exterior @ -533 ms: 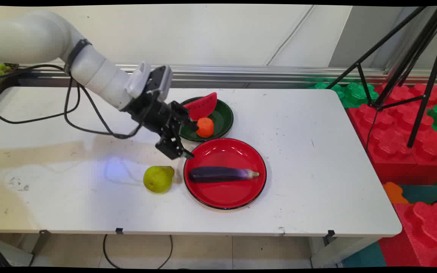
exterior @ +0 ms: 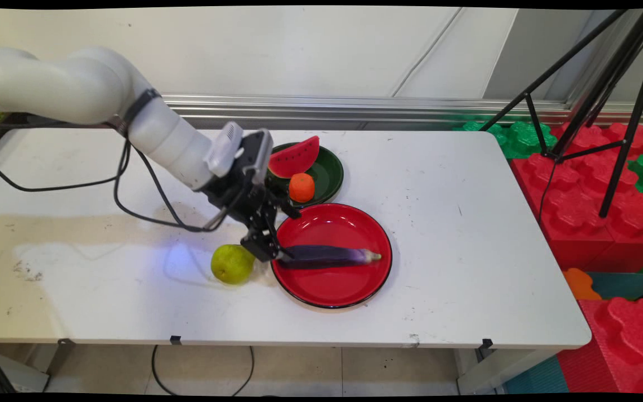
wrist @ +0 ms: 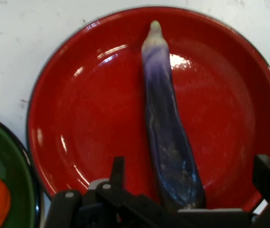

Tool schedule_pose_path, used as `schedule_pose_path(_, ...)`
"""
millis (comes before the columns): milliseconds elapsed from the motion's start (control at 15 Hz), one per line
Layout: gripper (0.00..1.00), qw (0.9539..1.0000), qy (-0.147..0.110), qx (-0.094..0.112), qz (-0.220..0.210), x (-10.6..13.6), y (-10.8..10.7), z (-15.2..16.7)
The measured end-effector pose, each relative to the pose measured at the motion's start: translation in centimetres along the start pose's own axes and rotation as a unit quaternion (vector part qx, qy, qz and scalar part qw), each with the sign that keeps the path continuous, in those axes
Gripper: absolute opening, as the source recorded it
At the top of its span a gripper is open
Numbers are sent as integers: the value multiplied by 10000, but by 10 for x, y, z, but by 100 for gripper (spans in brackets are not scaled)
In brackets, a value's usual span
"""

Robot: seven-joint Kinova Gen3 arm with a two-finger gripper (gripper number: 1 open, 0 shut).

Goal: Pick up the eggplant from the red plate

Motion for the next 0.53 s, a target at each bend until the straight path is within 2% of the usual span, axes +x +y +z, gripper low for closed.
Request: schedule_pose_path(533, 100, 9997, -233, -14, -52, -3, 4, 40)
